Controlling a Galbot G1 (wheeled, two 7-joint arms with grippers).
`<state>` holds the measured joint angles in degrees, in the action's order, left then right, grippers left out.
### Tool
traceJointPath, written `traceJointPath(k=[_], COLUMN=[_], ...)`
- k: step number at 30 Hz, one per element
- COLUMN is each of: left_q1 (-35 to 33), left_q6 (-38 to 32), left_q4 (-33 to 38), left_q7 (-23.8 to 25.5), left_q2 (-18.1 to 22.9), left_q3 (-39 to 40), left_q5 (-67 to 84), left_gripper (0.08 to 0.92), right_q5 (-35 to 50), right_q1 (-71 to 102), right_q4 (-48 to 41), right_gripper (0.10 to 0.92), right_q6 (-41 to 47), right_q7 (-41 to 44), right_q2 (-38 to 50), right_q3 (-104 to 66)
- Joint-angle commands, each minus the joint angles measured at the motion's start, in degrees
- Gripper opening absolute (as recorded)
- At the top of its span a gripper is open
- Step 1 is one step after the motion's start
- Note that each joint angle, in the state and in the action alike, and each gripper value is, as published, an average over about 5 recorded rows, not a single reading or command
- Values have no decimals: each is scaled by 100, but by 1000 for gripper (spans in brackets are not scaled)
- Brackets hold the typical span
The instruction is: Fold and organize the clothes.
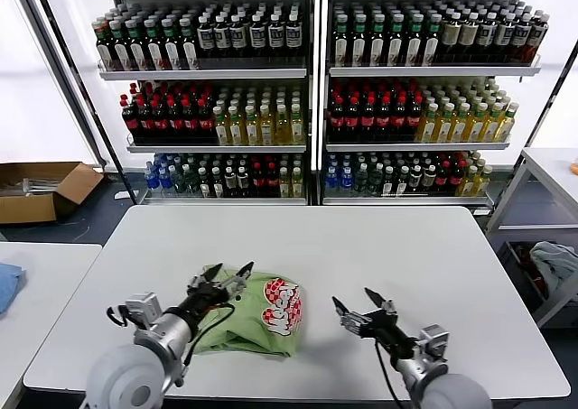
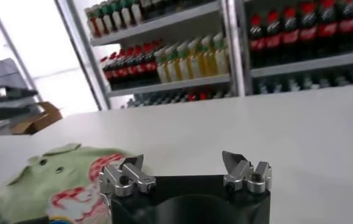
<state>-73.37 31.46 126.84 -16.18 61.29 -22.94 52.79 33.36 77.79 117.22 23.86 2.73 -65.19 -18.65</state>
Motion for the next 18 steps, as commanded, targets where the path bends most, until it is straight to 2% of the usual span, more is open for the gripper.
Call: traceJointPath(k=[1,9,18], left_q1=[-655,-729,-690], left_q6=[84,59,54], left_q4=[209,221,223], left_q7=[516,508,492], left_q2=[-89,53,89], left_q3=[-1349,-1417,-1401], left_q5=[-609,-681,-682], left_gripper=[791,823,823], right_q5=[2,14,-202], right_q1=[-1151,-1326,-1367], right_q4=[-967,-1137,-994], right_gripper=[823,803,559], right_q6=[411,559,571], right_q7=[-317,-229,128], right_q2=[-187,-272,-122], right_q3=[2050,2411,2221])
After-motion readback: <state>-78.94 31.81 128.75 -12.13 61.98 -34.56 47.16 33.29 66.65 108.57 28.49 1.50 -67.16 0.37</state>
